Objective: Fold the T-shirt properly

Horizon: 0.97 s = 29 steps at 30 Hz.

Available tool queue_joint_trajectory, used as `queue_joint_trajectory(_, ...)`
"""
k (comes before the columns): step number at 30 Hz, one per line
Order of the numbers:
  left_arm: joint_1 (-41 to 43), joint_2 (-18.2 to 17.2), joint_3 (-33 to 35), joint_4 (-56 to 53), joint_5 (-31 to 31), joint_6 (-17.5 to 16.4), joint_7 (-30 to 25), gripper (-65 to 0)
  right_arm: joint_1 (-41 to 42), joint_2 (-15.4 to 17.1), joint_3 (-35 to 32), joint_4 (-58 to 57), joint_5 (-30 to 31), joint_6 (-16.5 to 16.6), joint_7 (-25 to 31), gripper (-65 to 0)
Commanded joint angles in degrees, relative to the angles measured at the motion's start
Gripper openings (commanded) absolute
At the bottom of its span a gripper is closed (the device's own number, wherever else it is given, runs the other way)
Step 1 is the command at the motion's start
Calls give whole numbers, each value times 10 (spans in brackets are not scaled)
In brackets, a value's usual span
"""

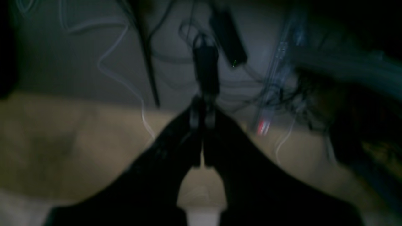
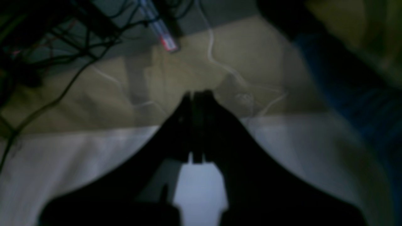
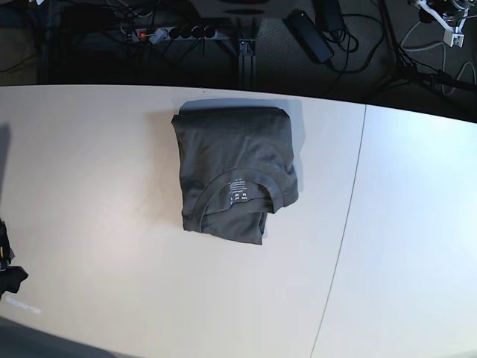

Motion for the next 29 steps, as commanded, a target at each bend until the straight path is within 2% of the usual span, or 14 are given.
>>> queue_joint_trajectory(1, -19, -7, 13, -31, 9, -7, -14, -650, 15, 10, 1, -32, -9, 29, 9, -650)
queue_joint_trajectory(2, -44, -3, 31, -66, 24, -7, -19, -650, 38, 10, -2, -71, -18, 29, 16, -650)
queue_joint_trajectory(3, -68, 1, 52, -96, 38, 7, -19, -650, 61, 10, -6, -108, -27, 29, 22, -650)
queue_joint_trajectory(7, -148, 28, 156, -177, 97, 99, -19, -650, 155, 2, -42, -228, -63, 24, 46, -650)
queue_joint_trajectory(9, -185, 45, 212, -196, 111, 142, -6, -650, 200, -12, -66, -263, -74, 23, 48, -650)
queue_joint_trajectory(11, -218, 64, 263, -208, 114, 169, 12, -650, 242, -34, -90, -282, -90, 10, 48, -650)
queue_joint_trajectory(15, -264, 102, 345, -221, 114, 187, 1, -650, 310, -84, -134, -289, -124, -37, 53, -650)
queue_joint_trajectory(17, -279, 120, 372, -221, 114, 187, -8, -650, 335, -106, -146, -289, -128, -47, 55, -650)
queue_joint_trajectory(20, -291, 143, 403, -220, 113, 186, -34, -650, 362, -134, -147, -287, -132, -47, 71, -650)
queue_joint_trajectory(23, -295, 159, 422, -219, 102, 185, -36, -650, 382, -161, -147, -279, -142, -47, 91, -650)
queue_joint_trajectory(29, -290, 167, 427, -219, 99, 185, -32, -650, 398, -203, -147, -246, -146, -44, 86, -650)
